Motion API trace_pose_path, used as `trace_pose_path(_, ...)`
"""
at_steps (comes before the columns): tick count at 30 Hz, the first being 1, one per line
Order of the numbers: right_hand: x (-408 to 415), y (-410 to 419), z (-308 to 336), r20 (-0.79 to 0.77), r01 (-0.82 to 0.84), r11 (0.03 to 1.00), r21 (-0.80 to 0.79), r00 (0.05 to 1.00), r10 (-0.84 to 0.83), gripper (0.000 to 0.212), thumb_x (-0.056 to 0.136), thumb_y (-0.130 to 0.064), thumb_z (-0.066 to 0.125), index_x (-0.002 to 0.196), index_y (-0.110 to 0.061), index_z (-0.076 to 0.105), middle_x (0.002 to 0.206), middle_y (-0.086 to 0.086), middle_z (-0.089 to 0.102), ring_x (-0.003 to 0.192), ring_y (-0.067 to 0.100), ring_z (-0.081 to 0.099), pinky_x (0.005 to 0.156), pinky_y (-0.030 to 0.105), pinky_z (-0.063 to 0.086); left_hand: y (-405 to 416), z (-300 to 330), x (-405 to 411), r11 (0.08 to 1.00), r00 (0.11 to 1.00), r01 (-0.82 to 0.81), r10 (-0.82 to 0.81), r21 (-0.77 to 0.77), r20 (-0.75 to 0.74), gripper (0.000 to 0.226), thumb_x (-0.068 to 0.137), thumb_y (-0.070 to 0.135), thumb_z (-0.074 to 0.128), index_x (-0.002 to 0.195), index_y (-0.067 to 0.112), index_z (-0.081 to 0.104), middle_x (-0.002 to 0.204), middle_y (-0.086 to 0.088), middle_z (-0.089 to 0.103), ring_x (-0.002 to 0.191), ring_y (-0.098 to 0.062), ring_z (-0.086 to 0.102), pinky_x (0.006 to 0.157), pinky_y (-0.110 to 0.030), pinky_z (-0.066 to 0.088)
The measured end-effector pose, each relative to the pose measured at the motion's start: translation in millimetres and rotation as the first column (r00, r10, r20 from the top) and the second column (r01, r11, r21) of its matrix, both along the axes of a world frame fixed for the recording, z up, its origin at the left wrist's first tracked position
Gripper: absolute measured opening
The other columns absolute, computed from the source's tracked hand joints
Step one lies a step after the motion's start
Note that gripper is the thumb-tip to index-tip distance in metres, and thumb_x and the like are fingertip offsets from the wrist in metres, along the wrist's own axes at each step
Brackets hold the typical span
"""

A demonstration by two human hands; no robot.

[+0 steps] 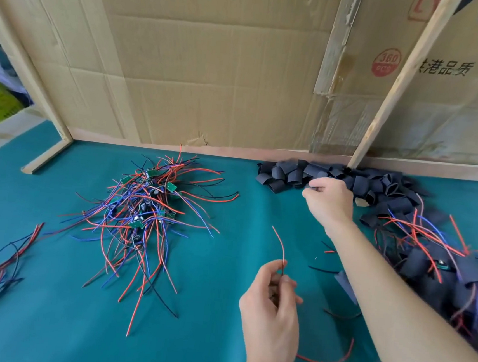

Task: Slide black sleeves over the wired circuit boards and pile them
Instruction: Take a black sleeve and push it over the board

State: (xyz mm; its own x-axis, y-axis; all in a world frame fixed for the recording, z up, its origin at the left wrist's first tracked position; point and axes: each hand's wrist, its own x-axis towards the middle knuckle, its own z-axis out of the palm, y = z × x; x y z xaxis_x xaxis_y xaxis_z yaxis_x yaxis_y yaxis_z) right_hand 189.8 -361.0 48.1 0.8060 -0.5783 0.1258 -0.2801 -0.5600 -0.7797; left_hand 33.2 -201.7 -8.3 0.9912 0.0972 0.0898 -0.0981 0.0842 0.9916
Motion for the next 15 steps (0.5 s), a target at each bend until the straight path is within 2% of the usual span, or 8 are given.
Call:
trace_pose_path(2, -41.3, 15.7, 9.8, 0.158, -0.078, 0.985, -0.151, 0.982, 0.102, 0.010, 0.083, -0.029, 0.069, 0.074, -0.028, 0.074, 0.075, -0.012, 0.074, 0.069, 0.008, 0.061, 0.066, 0.025, 0.046, -0.2, 1.6, -0.8, 1.000, 1.000, -0.011, 0.011, 0.006, -0.002, 0.029, 0.100, 0.005, 0.057, 0.100, 0.032, 0.068, 0.078, 0.008, 0.071, 0.061, -0.014, 0.071, 0.058, -0.025, 0.052)
trace_pose_path(3, -61.6, 23.3, 11.7, 0.200, -0.114, 0.980, -0.163, 0.969, 0.146, 0.018, 0.078, -0.033, 0.068, 0.061, -0.027, 0.066, 0.064, -0.015, 0.068, 0.064, 0.006, 0.059, 0.061, 0.019, 0.043, 0.1, 2.6, -1.0, 1.000, 1.000, -0.019, 0.019, 0.006, 0.002, 0.029, 0.100, 0.004, 0.056, 0.101, 0.031, 0.067, 0.077, 0.009, 0.070, 0.061, -0.014, 0.072, 0.059, -0.028, 0.054)
trace_pose_path(4, -81.0, 30.1, 10.5, 0.218, -0.151, 0.978, -0.143, 0.959, 0.180, 0.023, 0.073, -0.034, 0.068, 0.055, -0.024, 0.059, 0.058, -0.015, 0.063, 0.059, 0.006, 0.055, 0.056, 0.014, 0.037, 1.0, 3.1, -0.7, 1.000, 1.000, -0.028, 0.028, 0.008, 0.005, 0.029, 0.100, 0.004, 0.055, 0.101, 0.031, 0.067, 0.077, 0.010, 0.069, 0.062, -0.015, 0.072, 0.060, -0.031, 0.056)
trace_pose_path(6, -114.2, 38.9, 2.9, 0.226, -0.211, 0.976, -0.058, 0.949, 0.219, 0.027, 0.067, -0.029, 0.067, 0.050, -0.019, 0.049, 0.048, -0.010, 0.051, 0.050, 0.008, 0.045, 0.050, 0.017, 0.033, 1.9, 4.1, -0.5, 0.999, 0.999, -0.034, 0.034, 0.005, 0.000, 0.033, 0.101, 0.004, 0.054, 0.100, 0.035, 0.065, 0.079, 0.009, 0.069, 0.062, -0.016, 0.073, 0.057, -0.031, 0.056)
trace_pose_path(8, -133.1, 47.8, -3.7, 0.215, -0.295, 0.955, 0.003, 0.933, 0.288, 0.027, 0.063, -0.024, 0.065, 0.049, -0.019, 0.043, 0.045, -0.009, 0.043, 0.047, 0.008, 0.038, 0.048, 0.018, 0.030, 2.0, 5.7, -1.6, 1.000, 1.000, -0.028, 0.028, -0.011, -0.001, 0.037, 0.101, 0.004, 0.055, 0.096, 0.040, 0.064, 0.080, 0.006, 0.071, 0.060, -0.015, 0.071, 0.052, -0.025, 0.053)
trace_pose_path(10, -138.3, 58.9, -7.7, 0.201, -0.394, 0.919, 0.022, 0.902, 0.382, 0.025, 0.062, -0.019, 0.068, 0.053, -0.019, 0.044, 0.046, -0.009, 0.043, 0.048, 0.006, 0.038, 0.049, 0.017, 0.030, 2.8, 5.2, -1.4, 0.999, 0.999, -0.047, 0.047, -0.012, 0.006, 0.037, 0.102, 0.004, 0.054, 0.096, 0.039, 0.064, 0.080, 0.002, 0.072, 0.058, -0.015, 0.069, 0.051, -0.023, 0.053)
trace_pose_path(13, -138.9, 66.2, -9.9, 0.232, -0.479, 0.872, 0.101, 0.864, 0.448, 0.029, 0.068, -0.003, 0.072, 0.074, -0.021, 0.052, 0.053, -0.003, 0.054, 0.050, 0.006, 0.041, 0.053, 0.017, 0.036, 3.3, 3.1, -0.4, 0.998, 0.999, -0.050, 0.050, -0.036, -0.003, 0.037, 0.102, 0.002, 0.051, 0.096, 0.036, 0.064, 0.080, 0.001, 0.072, 0.055, -0.017, 0.064, 0.051, -0.028, 0.054)
trace_pose_path(15, -140.0, 66.3, -9.2, 0.238, -0.521, 0.822, 0.228, 0.849, 0.472, 0.025, 0.073, -0.007, 0.073, 0.086, -0.020, 0.055, 0.058, 0.006, 0.060, 0.052, 0.010, 0.047, 0.057, 0.023, 0.042, 3.5, 3.9, -1.3, 0.997, 0.998, -0.058, 0.058, -0.042, 0.003, 0.041, 0.102, 0.000, 0.048, 0.095, 0.037, 0.062, 0.077, 0.001, 0.072, 0.053, -0.017, 0.062, 0.051, -0.026, 0.052)
